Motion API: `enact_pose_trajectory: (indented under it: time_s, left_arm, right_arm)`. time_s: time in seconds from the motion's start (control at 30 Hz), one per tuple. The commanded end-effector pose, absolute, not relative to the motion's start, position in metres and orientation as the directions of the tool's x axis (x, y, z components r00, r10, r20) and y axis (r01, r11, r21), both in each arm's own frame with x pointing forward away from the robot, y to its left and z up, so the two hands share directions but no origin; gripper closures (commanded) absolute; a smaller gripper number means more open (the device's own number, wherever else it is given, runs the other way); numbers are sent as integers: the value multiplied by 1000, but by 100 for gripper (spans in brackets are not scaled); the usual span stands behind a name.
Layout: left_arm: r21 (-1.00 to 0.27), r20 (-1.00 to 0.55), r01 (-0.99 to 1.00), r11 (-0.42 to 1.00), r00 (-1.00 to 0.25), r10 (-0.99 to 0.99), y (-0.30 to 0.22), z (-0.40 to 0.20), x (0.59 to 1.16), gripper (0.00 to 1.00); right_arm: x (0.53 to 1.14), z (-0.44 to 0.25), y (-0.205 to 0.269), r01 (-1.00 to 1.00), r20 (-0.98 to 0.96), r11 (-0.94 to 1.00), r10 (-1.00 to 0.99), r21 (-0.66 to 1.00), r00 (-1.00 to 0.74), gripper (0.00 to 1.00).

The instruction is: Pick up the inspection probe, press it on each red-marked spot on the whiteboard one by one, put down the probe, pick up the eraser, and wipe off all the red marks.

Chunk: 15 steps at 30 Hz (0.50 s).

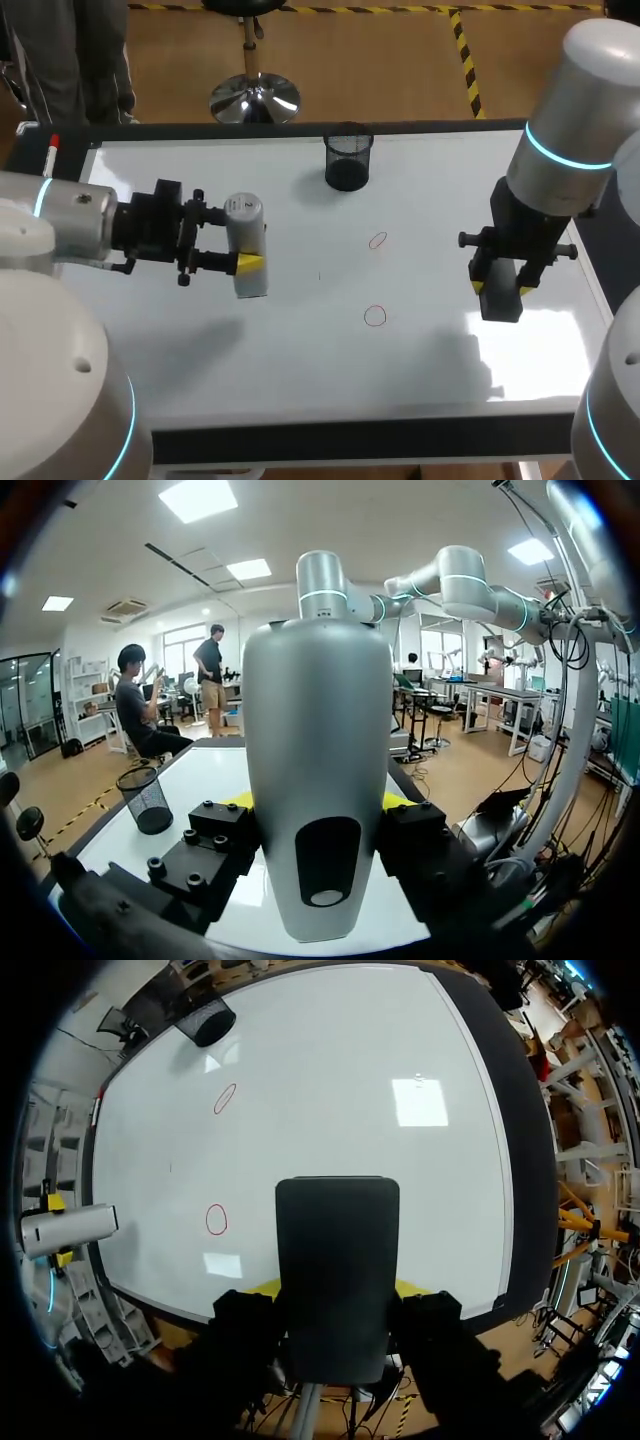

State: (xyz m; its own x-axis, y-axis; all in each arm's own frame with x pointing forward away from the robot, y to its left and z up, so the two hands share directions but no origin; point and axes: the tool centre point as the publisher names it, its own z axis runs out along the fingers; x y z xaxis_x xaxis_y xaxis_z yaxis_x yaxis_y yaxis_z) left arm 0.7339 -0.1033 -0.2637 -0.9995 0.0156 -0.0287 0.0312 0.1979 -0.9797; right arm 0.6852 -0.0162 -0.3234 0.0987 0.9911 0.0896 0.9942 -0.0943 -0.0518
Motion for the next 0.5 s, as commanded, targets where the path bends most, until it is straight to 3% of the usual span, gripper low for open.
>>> enact_pose_trajectory:
  time_s: [0.03,0.5]
  left_arm:
    - [-982,-39,41,186,-999,16,-118,-268,738,100]
    - [-987,-27,35,155,-998,51,-159,-280,735,100]
  right_arm:
    - [685,-324,-17,994,92,-93,991,-52,98,100]
    - [685,-324,-17,994,92,-93,991,-52,98,100]
